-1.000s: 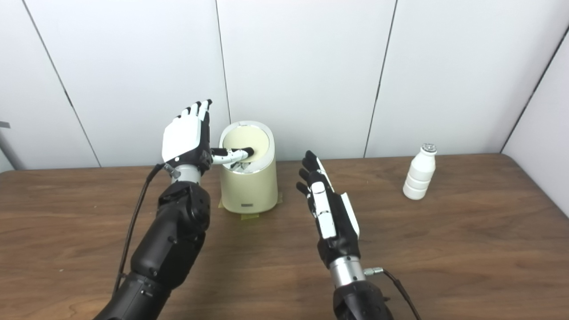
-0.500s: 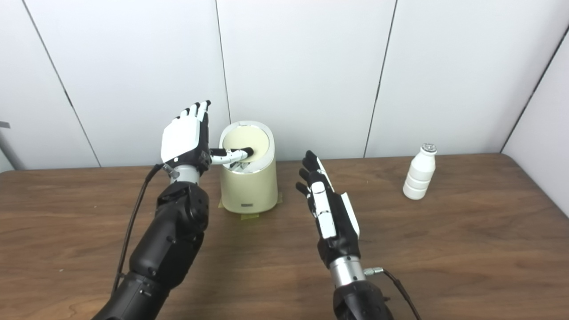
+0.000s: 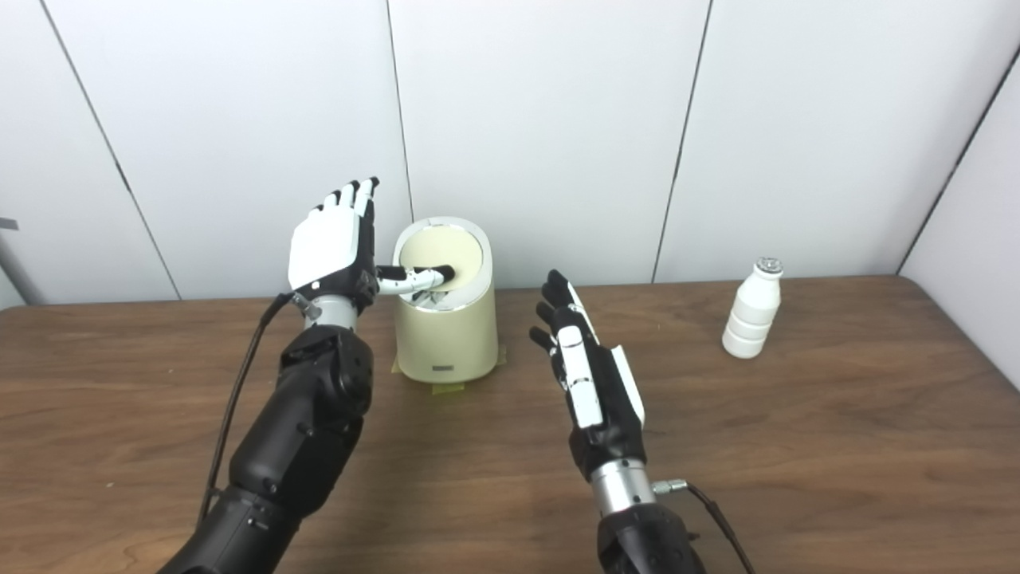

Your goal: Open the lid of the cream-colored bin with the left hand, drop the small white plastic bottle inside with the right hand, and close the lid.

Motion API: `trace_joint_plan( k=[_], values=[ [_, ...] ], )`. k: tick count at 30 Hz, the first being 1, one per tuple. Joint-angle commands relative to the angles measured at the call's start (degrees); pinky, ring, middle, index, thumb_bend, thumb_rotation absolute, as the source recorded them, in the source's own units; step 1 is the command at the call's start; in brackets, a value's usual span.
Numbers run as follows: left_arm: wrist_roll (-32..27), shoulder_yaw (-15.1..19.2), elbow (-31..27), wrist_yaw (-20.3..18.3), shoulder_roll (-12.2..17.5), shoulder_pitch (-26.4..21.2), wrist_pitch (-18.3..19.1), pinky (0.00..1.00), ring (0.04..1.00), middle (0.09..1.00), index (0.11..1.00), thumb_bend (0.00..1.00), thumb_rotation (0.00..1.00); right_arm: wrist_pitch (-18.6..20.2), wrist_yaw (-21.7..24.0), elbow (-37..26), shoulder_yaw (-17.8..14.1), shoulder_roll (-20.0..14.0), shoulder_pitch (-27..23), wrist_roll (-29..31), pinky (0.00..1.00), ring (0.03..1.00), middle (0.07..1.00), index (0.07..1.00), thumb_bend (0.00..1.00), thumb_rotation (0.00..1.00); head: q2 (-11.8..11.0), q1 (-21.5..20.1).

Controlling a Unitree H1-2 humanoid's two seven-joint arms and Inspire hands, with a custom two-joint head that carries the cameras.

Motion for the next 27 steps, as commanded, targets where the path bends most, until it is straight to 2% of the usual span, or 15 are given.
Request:
trace_joint_plan(
  k=[1, 3, 8, 11, 15, 18, 20, 22, 26, 27],
  values=[
    [-0.8, 0.8, -1.1, 2.2, -0.3, -1.4, 0.1, 1.0, 1.0, 1.0, 1.0, 0.75, 0.92, -1.2, 0.4, -2.1, 0.0, 0.5, -2.1, 0.1, 0.91, 0.952, 0.968, 0.958, 0.12, 0.98, 0.1, 0.0],
    [-1.8, 1.3, -1.3, 4.1, -0.7, -1.4, -0.1, 1.0, 1.0, 1.0, 1.0, 0.73, 0.98, -1.1, 0.4, -2.1, 0.1, 0.5, -2.1, 0.0, 0.9, 0.948, 0.964, 0.954, 0.11, 0.98, 0.1, 0.0],
    [-4.2, 2.2, -1.2, 7.1, -0.8, -1.6, -0.5, 1.0, 1.0, 1.0, 1.0, 0.71, 1.0, -1.0, 0.4, -2.2, 0.1, 0.7, -2.1, 0.4, 0.9, 0.953, 0.966, 0.959, 0.12, 0.98, 0.0, 0.0],
    [-5.7, 2.7, -2.3, 6.8, -0.6, -1.4, -0.3, 1.0, 1.0, 1.0, 1.0, 0.7, 1.0, -0.8, 0.3, -2.2, 0.2, 0.8, -2.0, 0.1, 0.9, 0.953, 0.965, 0.96, 0.13, 0.99, -0.1, -0.1],
    [-10.4, 4.6, -5.3, 6.4, -0.7, -0.2, -1.9, 1.0, 1.0, 1.0, 1.0, 0.71, 1.0, -0.8, 0.1, -2.3, 0.2, 1.1, -2.0, 0.2, 0.91, 0.957, 0.969, 0.962, 0.13, 1.0, 0.1, -0.3],
    [-15.3, 6.1, -10.2, 5.9, -0.3, 2.0, -5.3, 1.0, 1.0, 1.0, 1.0, 0.7, 1.0, -1.0, 0.1, -2.2, 0.1, 1.1, -2.1, 0.3, 0.92, 0.958, 0.97, 0.962, 0.12, 1.0, 0.1, -0.3],
    [-19.4, 7.8, -13.7, 7.8, -0.6, 4.0, -11.1, 1.0, 1.0, 1.0, 1.0, 0.66, 1.0, -1.1, 0.0, -2.1, 0.1, 1.0, -2.1, 0.0, 0.91, 0.954, 0.967, 0.959, 0.12, 0.99, 0.1, -0.2],
    [-23.3, 9.6, -17.6, 8.3, -1.2, 5.6, -15.0, 1.0, 1.0, 1.0, 1.0, 0.61, 1.0, -1.2, 0.0, -2.0, 0.0, 0.9, -2.1, -0.1, 0.9, 0.951, 0.964, 0.956, 0.13, 0.99, 0.0, -0.1],
    [-30.8, 12.6, -24.4, 6.5, -2.1, 7.4, -18.4, 0.92, 0.976, 0.981, 0.986, 0.41, 1.0, -2.9, -0.1, -1.2, -0.7, 0.8, -2.4, 0.5, 0.88, 0.942, 0.958, 0.948, 0.12, 1.0, -0.2, 0.2],
    [-33.1, 13.4, -26.0, 5.6, -2.3, 7.8, -18.2, 0.9, 0.958, 0.961, 0.975, 0.36, 1.0, -3.5, -0.2, -1.0, -0.8, 0.7, -2.5, 0.4, 0.88, 0.94, 0.956, 0.947, 0.13, 1.0, -0.2, 0.2]
  ],
)
